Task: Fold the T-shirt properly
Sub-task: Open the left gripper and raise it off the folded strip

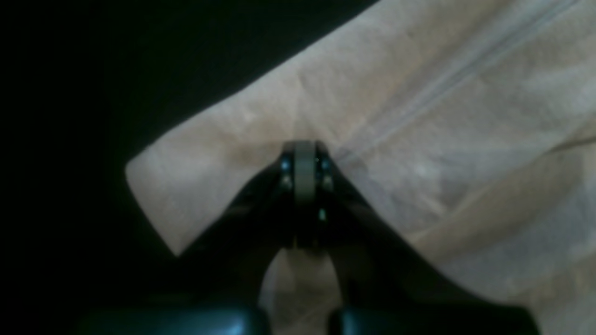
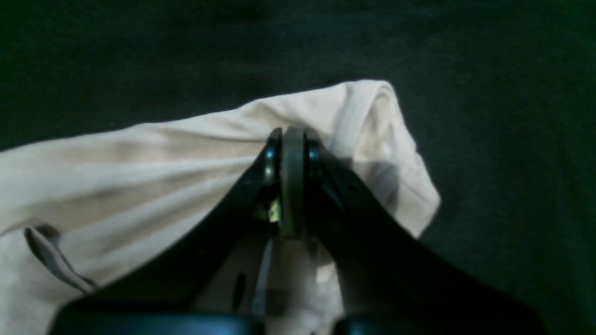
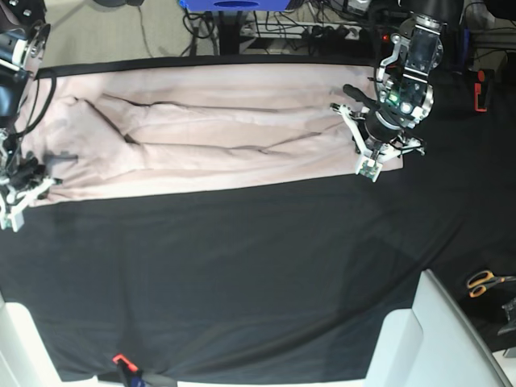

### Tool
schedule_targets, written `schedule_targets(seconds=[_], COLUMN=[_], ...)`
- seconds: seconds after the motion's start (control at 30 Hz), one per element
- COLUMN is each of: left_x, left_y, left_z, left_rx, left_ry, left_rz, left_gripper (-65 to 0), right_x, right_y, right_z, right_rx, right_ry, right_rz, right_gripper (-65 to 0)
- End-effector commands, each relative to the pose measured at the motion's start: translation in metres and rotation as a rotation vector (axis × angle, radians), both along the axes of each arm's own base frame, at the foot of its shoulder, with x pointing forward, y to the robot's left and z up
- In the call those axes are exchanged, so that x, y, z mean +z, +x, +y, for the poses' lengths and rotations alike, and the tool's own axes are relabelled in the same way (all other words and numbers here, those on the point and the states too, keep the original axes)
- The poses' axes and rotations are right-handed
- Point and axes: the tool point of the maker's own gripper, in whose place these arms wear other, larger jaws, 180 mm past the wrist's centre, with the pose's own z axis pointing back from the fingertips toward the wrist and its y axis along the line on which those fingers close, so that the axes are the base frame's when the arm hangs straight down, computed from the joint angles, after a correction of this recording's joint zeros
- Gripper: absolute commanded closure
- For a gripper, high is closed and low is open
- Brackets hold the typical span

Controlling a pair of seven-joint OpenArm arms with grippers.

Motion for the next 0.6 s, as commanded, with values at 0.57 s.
schedule_targets(seconds=[0.57], left_x=[0.100], left_y=[0.024], left_z=[0.020], left_rx=[0.093], left_ry=[-0.016], left_rz=[-0.248], left_gripper=[0.0], right_x=[0.119], right_y=[0.004], right_z=[0.035], right_rx=[0.156], right_ry=[-0.259], right_rz=[-0.350], right_gripper=[-0.2])
